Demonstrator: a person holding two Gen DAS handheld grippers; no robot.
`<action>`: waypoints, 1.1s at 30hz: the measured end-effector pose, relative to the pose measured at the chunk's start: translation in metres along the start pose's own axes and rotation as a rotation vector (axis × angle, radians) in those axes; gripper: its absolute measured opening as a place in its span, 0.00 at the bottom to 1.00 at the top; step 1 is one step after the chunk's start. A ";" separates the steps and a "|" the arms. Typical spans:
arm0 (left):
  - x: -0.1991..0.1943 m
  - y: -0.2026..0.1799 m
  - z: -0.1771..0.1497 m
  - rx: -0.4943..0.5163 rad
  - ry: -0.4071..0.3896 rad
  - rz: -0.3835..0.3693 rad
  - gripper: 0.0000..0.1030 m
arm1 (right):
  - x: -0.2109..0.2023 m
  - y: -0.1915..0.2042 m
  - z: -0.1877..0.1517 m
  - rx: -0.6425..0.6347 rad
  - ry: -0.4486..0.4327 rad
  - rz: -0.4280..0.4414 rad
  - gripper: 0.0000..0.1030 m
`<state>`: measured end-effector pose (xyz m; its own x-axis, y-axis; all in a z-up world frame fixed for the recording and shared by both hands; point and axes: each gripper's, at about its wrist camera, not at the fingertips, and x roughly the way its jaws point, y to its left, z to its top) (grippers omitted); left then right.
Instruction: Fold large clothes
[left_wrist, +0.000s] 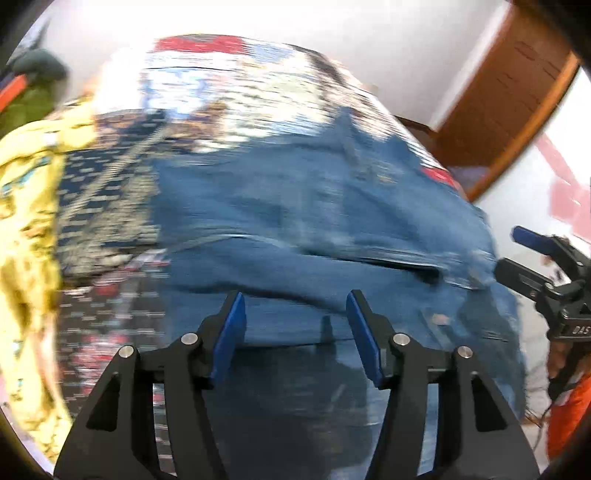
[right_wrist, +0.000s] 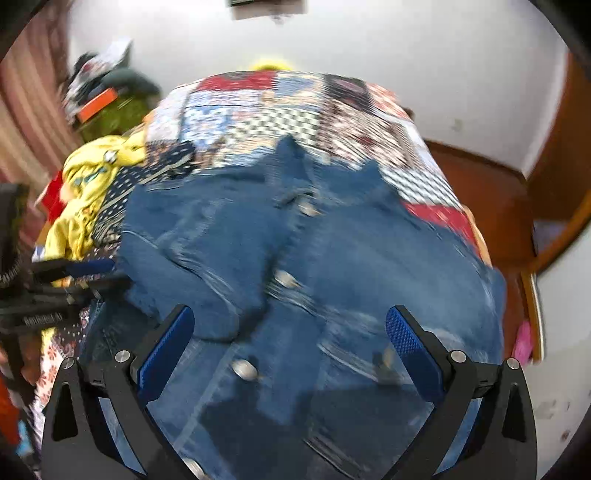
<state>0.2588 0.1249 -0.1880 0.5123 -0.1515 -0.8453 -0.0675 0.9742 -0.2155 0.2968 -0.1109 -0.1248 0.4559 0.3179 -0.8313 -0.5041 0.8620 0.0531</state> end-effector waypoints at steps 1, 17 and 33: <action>-0.003 0.018 -0.003 -0.027 -0.002 0.027 0.55 | 0.006 0.010 0.004 -0.025 0.005 0.005 1.00; 0.047 0.105 -0.039 -0.190 0.086 0.085 0.55 | 0.125 0.094 0.031 -0.309 0.218 0.004 0.79; 0.065 0.097 -0.043 -0.149 0.074 0.170 0.58 | 0.117 0.090 0.054 -0.248 0.149 0.062 0.12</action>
<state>0.2489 0.2021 -0.2852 0.4188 -0.0050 -0.9081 -0.2758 0.9520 -0.1325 0.3441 0.0249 -0.1873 0.3147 0.2898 -0.9039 -0.7002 0.7137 -0.0150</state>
